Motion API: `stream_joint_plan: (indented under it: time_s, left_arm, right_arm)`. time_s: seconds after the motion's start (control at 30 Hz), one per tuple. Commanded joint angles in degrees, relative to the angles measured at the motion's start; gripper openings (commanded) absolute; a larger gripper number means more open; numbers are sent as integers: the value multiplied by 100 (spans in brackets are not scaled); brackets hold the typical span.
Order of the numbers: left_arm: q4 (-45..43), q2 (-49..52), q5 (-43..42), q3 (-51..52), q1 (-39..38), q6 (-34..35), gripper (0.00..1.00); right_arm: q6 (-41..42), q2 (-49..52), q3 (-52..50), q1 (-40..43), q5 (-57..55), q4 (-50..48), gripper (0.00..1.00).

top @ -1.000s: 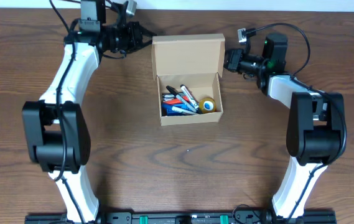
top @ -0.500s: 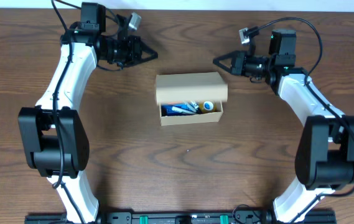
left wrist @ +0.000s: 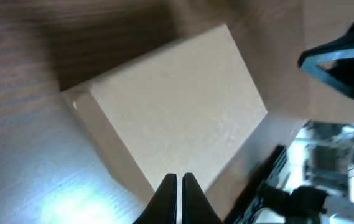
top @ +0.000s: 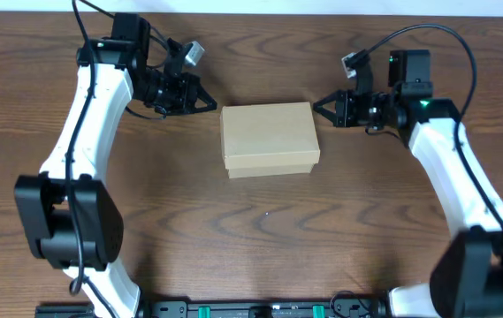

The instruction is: Pack container

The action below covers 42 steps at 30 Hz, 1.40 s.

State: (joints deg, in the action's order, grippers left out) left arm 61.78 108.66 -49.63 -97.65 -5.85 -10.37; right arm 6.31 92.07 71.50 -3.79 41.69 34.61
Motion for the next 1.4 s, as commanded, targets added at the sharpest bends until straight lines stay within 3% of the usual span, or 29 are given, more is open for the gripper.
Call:
stream_joint_plan:
  time_s: [0.0, 0.23, 0.8, 1.37]
  left_arm:
    - [229, -391, 542, -87, -243, -472, 6]
    - [468, -463, 1169, 70, -750, -507, 6]
    - [-684, -463, 1172, 1869, -1049, 85, 6]
    - [-761, -745, 1174, 1980, -1075, 450, 6]
  right_arm:
    - [-278, -308, 7, -269, -693, 315, 1]
    - [-278, -293, -72, -610, -1414, 835, 2]
    - [-343, -293, -1196, -643, -1493, 485, 1]
    - [-339, -450, -1187, -636, -1353, 446, 2]
